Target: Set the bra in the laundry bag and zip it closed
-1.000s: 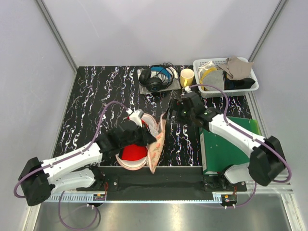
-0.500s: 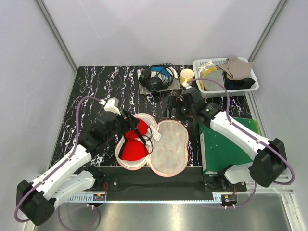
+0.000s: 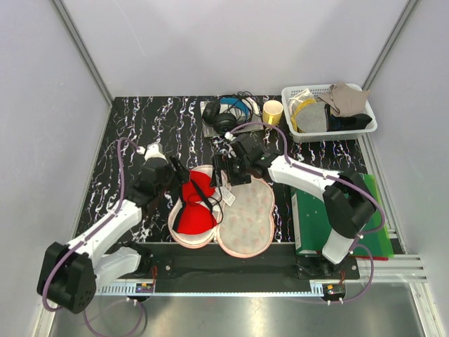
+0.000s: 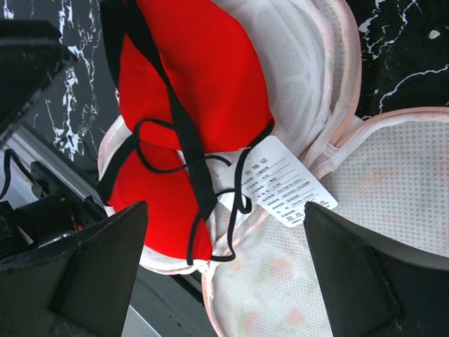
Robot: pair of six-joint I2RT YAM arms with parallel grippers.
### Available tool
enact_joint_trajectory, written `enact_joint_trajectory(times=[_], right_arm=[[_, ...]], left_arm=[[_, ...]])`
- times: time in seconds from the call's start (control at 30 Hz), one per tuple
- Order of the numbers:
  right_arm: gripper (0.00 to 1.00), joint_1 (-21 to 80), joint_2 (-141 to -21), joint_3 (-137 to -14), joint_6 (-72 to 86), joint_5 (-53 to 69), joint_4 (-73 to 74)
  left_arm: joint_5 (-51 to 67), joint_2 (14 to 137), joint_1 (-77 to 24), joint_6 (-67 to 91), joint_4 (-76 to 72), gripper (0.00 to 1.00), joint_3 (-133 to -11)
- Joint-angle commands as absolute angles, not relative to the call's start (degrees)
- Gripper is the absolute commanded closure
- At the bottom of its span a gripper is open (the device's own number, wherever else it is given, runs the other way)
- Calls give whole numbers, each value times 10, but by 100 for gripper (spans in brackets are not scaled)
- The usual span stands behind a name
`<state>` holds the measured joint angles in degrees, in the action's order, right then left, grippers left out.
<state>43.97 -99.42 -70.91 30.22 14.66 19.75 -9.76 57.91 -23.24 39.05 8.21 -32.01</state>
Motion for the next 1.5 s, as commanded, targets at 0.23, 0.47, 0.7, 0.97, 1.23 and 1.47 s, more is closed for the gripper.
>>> enact_joint_trajectory(times=[0.23, 0.47, 0.7, 0.97, 1.23, 1.47], right_arm=[[0, 405, -991, -610, 272, 257, 77], [0, 396, -999, -564, 286, 300, 1], [0, 381, -1005, -559, 245, 309, -18], [0, 353, -1043, -576, 183, 376, -18], [0, 354, -1064, -556, 211, 447, -79], [0, 354, -1041, -513, 296, 480, -147]], left_arm=[[25, 695, -222, 388, -63, 46, -316], [79, 721, -222, 373, -73, 57, -327], [91, 732, -223, 366, -76, 60, -332], [89, 747, -222, 359, -70, 60, -343], [79, 744, -223, 372, -83, 60, -330], [81, 743, -223, 373, -84, 60, -324]])
